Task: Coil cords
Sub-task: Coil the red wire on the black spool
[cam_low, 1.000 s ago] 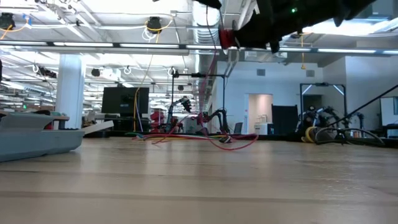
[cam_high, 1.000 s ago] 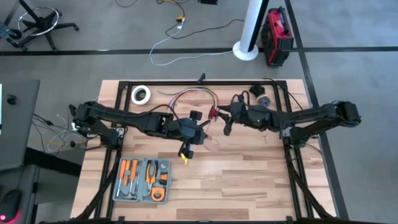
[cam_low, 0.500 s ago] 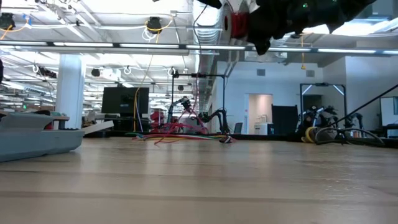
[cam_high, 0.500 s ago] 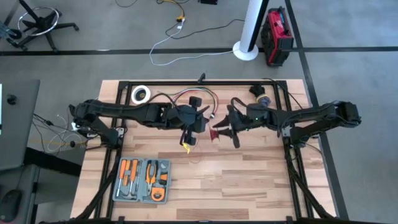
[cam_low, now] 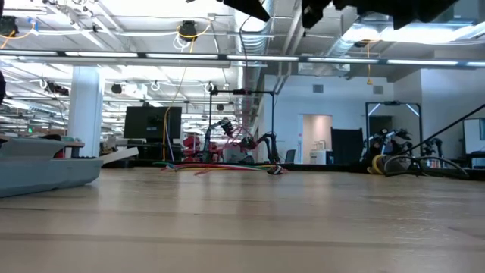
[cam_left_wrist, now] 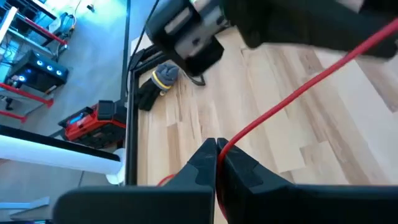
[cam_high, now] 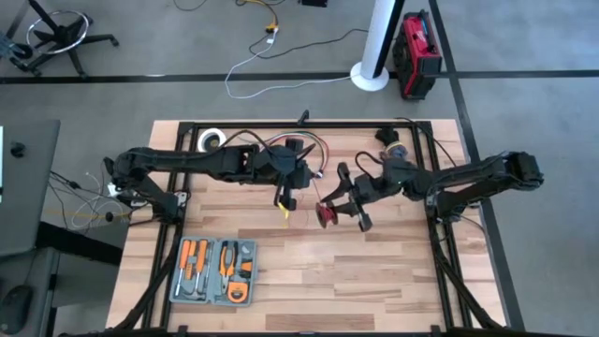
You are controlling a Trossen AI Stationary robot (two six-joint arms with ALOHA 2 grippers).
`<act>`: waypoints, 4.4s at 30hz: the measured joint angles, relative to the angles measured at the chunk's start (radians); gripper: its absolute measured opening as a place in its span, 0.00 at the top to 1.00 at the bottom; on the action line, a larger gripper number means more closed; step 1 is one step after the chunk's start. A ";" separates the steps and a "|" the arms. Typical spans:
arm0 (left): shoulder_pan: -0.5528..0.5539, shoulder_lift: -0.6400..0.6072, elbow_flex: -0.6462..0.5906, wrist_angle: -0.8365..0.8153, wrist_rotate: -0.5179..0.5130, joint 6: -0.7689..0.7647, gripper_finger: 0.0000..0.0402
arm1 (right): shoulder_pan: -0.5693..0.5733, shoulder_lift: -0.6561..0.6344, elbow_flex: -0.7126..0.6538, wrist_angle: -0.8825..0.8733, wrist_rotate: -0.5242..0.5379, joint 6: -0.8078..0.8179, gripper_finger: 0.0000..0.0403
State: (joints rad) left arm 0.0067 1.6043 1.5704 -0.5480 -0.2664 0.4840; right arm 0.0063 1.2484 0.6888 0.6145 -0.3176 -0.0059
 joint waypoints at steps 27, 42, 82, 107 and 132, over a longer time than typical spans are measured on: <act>-0.102 0.000 -0.137 0.055 0.038 -0.148 1.00 | -0.028 0.000 0.000 0.154 0.405 -0.055 0.73; -0.180 0.000 -0.120 0.075 -0.075 -0.093 1.00 | -0.092 0.000 0.000 -0.126 0.581 0.088 0.73; 0.023 0.001 -0.007 0.044 0.105 0.011 1.00 | -0.032 0.000 0.000 0.013 0.002 -0.022 0.73; -0.083 0.000 -0.089 -0.063 0.136 -0.235 1.00 | -0.061 0.000 0.000 0.097 0.600 0.032 0.73; -0.122 -0.001 -0.003 0.038 -0.003 -0.044 1.00 | -0.053 0.000 0.000 -0.292 0.452 0.104 0.73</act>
State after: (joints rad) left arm -0.1152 1.6032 1.5677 -0.5098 -0.2696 0.4402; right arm -0.0471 1.2484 0.6884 0.3220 0.1343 0.0978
